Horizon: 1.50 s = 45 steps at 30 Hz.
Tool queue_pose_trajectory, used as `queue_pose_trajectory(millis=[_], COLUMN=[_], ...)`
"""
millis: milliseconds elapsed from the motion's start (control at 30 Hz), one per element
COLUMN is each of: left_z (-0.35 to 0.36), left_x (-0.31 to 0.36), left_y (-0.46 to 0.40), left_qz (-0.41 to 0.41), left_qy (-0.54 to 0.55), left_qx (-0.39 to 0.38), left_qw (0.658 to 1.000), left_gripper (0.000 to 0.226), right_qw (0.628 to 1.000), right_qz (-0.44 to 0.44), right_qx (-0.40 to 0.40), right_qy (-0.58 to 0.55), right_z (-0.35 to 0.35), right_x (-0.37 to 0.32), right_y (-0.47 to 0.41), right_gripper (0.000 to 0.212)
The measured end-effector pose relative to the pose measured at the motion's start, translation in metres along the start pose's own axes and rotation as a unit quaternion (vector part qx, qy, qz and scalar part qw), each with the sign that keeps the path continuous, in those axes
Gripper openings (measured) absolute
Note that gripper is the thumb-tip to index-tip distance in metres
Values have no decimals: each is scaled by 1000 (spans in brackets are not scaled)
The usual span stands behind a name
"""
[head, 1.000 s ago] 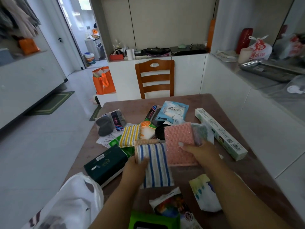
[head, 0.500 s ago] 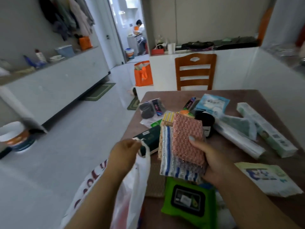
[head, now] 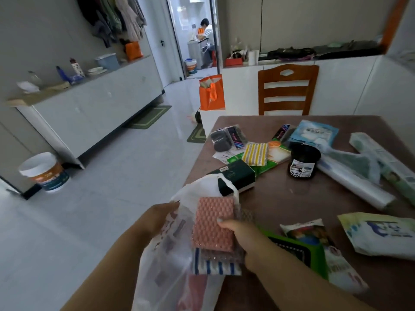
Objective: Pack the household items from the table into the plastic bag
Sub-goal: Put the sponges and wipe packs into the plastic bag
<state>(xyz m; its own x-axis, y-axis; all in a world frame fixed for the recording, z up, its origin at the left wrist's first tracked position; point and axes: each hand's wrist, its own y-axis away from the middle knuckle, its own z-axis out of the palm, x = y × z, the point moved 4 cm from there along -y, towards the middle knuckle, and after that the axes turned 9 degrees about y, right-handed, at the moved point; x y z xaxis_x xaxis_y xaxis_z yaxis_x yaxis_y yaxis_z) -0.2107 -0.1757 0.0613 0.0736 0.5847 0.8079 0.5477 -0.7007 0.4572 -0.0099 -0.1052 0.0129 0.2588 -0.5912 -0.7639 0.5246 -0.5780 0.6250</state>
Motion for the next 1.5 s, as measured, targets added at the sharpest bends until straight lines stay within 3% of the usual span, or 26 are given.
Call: queue_pose_trajectory(millis=[100,167,233,333,400,467,500,567,633,667,733,833,900,967,1033,1100,1167,1200,1267,1300,1400,1500], left_z=[7,10,12,20,30,53,69,112,154,170,193,213,220,225,238,263,281,284,288,289,296,306], left_x=[5,8,13,30,49,70,76,80,74,70,65,57,52,47,40,33,30,28,21,18,6,8], left_y=[-6,-13,-17,-13,-3,16,25,38,41,40,35,27,25,27,32,39,43,42,36,34,33,34], left_qz=[1,19,46,122,230,335,358,344,300,281,243,200,183,166,97,-48,-121,-126,-132,-136,-143,-129], left_qy=[-23,-39,-76,-173,-261,-263,-235,-213,-218,-217,-184,-131,-108,-85,28,223,312,326,334,336,327,353], left_qx=[-9,4,10,24,81,121,106,18,-63,-81,-95,-93,-74,-52,-89,-195,-245,-241,-211,-198,-162,-135], left_qw=[1000,999,996,977,934,897,898,915,927,931,948,967,974,981,991,954,910,905,909,911,920,917], left_gripper=[49,60,60,65,65,46,39,39,42,43,42,31,21,26,33,35,38,42,48,47,47,39], right_qw=[991,941,869,822,821,811,780,692,660,669,736,825,879,946,981,986,967,937,840,827,876,964], right_qz=[-5,-62,-161,-225,-170,-65,-22,12,14,13,3,-42,-51,-34,-25,-35,-17,-4,12,12,16,46], right_qx=[11,46,130,278,279,181,131,94,80,71,71,100,114,127,119,131,199,245,306,300,236,213], right_qy=[136,330,451,444,468,552,612,716,747,739,673,555,459,296,148,98,156,250,448,476,420,153], right_z=[11,14,1,-52,-95,-124,-131,-136,-135,-136,-141,-158,-177,-197,-208,-213,-224,-232,-245,-245,-231,-224], right_x=[-3,-10,-21,-33,-35,-26,-20,-7,4,7,9,14,15,16,15,7,0,-3,-3,2,12,14], right_y=[4,7,15,28,29,25,24,21,16,14,16,24,33,40,43,44,45,46,50,48,39,29], right_gripper=[57,54,40,29,25,47,65,99,122,129,122,59,31,24,29,38,52,56,61,62,64,79])
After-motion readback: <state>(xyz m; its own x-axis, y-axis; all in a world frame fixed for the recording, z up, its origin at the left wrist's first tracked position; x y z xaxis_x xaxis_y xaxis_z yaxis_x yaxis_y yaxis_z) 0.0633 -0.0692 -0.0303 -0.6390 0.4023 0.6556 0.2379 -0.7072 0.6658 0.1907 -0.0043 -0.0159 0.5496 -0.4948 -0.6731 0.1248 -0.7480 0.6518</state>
